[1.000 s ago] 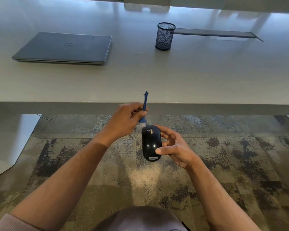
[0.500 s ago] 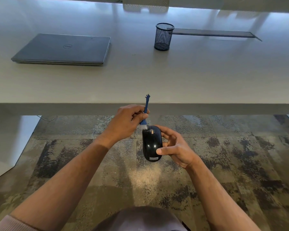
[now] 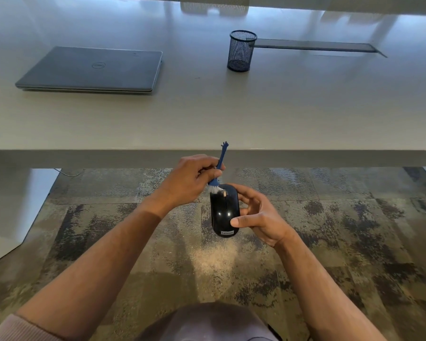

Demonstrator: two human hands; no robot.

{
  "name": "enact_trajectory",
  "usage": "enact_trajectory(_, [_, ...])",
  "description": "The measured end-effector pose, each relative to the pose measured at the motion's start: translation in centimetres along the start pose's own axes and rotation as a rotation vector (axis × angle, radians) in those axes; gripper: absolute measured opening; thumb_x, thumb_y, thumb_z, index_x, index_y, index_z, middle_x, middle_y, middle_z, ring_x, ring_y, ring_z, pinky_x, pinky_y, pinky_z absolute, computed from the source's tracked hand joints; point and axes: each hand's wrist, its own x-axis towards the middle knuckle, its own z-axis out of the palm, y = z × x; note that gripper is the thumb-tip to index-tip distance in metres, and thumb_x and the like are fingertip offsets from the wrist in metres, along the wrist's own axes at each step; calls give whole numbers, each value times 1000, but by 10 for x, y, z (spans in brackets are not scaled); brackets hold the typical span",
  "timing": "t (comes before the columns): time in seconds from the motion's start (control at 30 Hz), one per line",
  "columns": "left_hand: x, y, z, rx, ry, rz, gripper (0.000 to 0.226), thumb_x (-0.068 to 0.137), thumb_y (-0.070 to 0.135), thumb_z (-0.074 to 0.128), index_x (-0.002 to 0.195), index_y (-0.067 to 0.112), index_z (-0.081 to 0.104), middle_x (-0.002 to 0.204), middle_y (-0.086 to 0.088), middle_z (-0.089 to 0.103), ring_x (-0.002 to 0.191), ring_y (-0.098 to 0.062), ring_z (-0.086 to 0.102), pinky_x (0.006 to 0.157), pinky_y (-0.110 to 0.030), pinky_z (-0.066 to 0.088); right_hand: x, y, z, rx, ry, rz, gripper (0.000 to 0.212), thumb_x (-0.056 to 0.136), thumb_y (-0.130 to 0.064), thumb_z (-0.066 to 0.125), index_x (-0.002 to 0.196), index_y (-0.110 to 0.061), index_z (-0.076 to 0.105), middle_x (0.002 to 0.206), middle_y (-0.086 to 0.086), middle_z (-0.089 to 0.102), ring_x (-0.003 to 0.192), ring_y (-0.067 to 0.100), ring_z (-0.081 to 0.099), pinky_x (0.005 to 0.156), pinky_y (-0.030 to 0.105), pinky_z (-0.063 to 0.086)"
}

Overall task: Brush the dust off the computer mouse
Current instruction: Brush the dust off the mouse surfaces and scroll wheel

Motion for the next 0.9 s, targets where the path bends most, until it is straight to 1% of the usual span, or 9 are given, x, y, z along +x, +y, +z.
enact_trajectory(0.2, [0, 3, -1, -113, 105, -37, 19, 94, 22, 59, 112, 22, 66, 103, 7, 65, 90, -1, 63, 74, -8, 48, 3, -2, 1, -19, 21, -1, 81, 64, 16, 73, 139, -7, 54, 133, 13, 63, 107, 41, 67, 95, 61, 52])
enact_trajectory(0.3, [-1, 8, 5, -192, 120, -14, 18, 94, 21, 60, 111, 22, 67, 102, 5, 67, 91, -4, 65, 75, -15, 53, 6, -3, 3, -17, 22, -3, 81, 65, 17, 73, 140, -5, 52, 134, 16, 61, 109, 44, 66, 96, 65, 49])
enact_trajectory(0.4, [-2, 6, 9, -145, 112, -1, 18, 94, 22, 60, 110, 22, 67, 102, 6, 67, 92, -3, 64, 79, -15, 51, 6, -3, 4, -17, 20, -3, 81, 65, 17, 73, 140, -5, 52, 132, 14, 63, 109, 43, 66, 95, 63, 51])
enact_trajectory(0.57, [-3, -2, 1, -28, 80, 18, 19, 94, 24, 59, 111, 20, 67, 103, 6, 66, 92, -2, 62, 80, -15, 50, 4, -2, 3, -18, 12, 13, 81, 64, 16, 73, 139, -6, 53, 132, 13, 63, 109, 39, 67, 91, 53, 56])
enact_trajectory(0.63, [-3, -3, -2, -24, 78, 13, 20, 94, 23, 59, 112, 18, 66, 103, 6, 65, 90, 1, 61, 78, -10, 49, 5, -1, 2, -6, 15, 18, 83, 63, 14, 76, 139, -7, 53, 134, 14, 62, 108, 39, 68, 91, 52, 56])
enact_trajectory(0.7, [-2, 0, -3, -53, 100, -1, 20, 94, 21, 59, 112, 19, 66, 102, 9, 63, 88, 5, 59, 76, -5, 46, 5, -2, 2, 0, 7, 19, 84, 61, 10, 79, 139, -7, 53, 136, 15, 61, 107, 40, 68, 91, 53, 56])
enact_trajectory(0.77, [-1, 5, 0, -83, 121, 5, 19, 93, 21, 60, 112, 20, 67, 98, 14, 61, 86, 10, 58, 75, -2, 43, 7, -2, 3, -3, 1, 19, 83, 63, 13, 77, 140, -8, 53, 137, 15, 60, 108, 42, 67, 92, 56, 54])
enact_trajectory(0.83, [0, 11, 4, -90, 104, 34, 19, 93, 21, 60, 111, 20, 67, 97, 19, 59, 88, 10, 58, 77, -3, 43, 8, -1, 4, -1, 1, 18, 81, 65, 16, 74, 139, -7, 53, 138, 16, 60, 108, 43, 67, 93, 58, 53])
enact_trajectory(0.9, [2, 12, 8, -58, 68, 70, 19, 94, 23, 59, 111, 21, 67, 98, 17, 60, 91, 5, 59, 80, -7, 46, 8, -1, 5, 5, 0, 14, 81, 65, 17, 73, 139, -7, 53, 138, 18, 59, 107, 43, 67, 93, 59, 53])
